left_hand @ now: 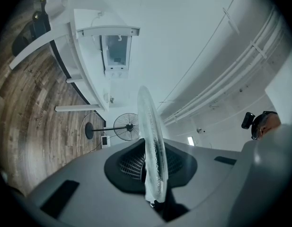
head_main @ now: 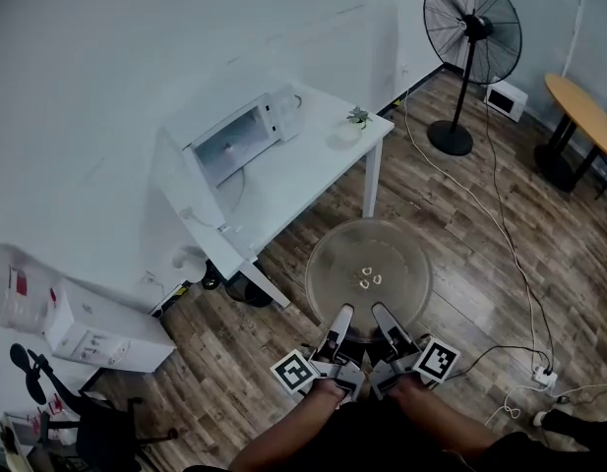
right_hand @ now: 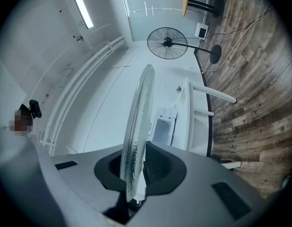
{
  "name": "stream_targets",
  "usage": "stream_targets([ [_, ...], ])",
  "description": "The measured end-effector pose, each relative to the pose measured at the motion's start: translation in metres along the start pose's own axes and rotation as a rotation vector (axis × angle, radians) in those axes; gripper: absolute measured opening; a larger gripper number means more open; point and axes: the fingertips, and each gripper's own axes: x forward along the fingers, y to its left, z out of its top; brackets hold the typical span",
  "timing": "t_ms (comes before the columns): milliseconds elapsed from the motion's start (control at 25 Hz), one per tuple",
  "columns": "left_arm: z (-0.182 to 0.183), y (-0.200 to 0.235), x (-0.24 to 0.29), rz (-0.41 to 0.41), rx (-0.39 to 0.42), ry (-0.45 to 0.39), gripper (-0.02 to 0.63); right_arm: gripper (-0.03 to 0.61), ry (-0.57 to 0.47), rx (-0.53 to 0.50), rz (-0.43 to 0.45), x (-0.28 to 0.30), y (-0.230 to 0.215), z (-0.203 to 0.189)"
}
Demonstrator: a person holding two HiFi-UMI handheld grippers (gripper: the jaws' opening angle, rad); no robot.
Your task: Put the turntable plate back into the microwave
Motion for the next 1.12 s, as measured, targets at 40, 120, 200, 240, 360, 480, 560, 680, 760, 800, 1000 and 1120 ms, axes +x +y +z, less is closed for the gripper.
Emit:
stream_targets([
  [40, 0.004, 0.001, 0.003, -0.001, -0.003, -0.004, 0.060, 0.058, 0.005, -0.002, -0.002, 0.005, -0.001, 0.001],
  [120, 0.013, 0.006, 0.011, 0.000, -0.008, -0.011, 0.060, 0.058, 0.013, -0.004, -0.004, 0.017, -0.005, 0.004],
  [200, 0.023, 0.012, 0.023, 0.002, -0.011, -0.021, 0.060, 0.058, 0.023, 0.000, -0.005, 0.031, -0.012, 0.011],
  [240, 0.027, 0.015, 0.030, 0.003, -0.012, -0.027, 0.060, 0.058, 0.030, 0.004, -0.004, 0.039, -0.015, 0.016],
  [360, 0.042, 0.025, 0.051, 0.005, -0.011, -0.052, 0.060, 0.058, 0.056, 0.013, -0.003, 0.063, -0.025, 0.029],
  [480, 0.056, 0.036, 0.075, 0.003, -0.014, -0.085, 0.060, 0.058, 0.093, 0.015, -0.003, 0.087, -0.037, 0.046],
  [560, 0.065, 0.042, 0.093, 0.003, -0.016, -0.108, 0.060, 0.058, 0.119, 0.024, 0.003, 0.105, -0.043, 0.059],
  [680, 0.079, 0.050, 0.120, 0.005, 0.000, -0.136, 0.060, 0.058, 0.147, 0.042, 0.015, 0.131, -0.052, 0.078],
  [760, 0.087, 0.054, 0.136, 0.007, 0.009, -0.157, 0.060, 0.058, 0.170, 0.043, 0.022, 0.147, -0.056, 0.090],
  [800, 0.091, 0.057, 0.144, 0.009, 0.011, -0.171, 0.060, 0.058, 0.183, 0.044, 0.025, 0.154, -0.059, 0.096],
  [1000, 0.106, 0.071, 0.175, 0.015, 0.011, -0.234, 0.060, 0.058, 0.249, 0.061, 0.041, 0.186, -0.071, 0.120],
  [1120, 0.111, 0.077, 0.190, 0.020, 0.008, -0.268, 0.060, 0.060, 0.284, 0.075, 0.047, 0.198, -0.079, 0.131],
])
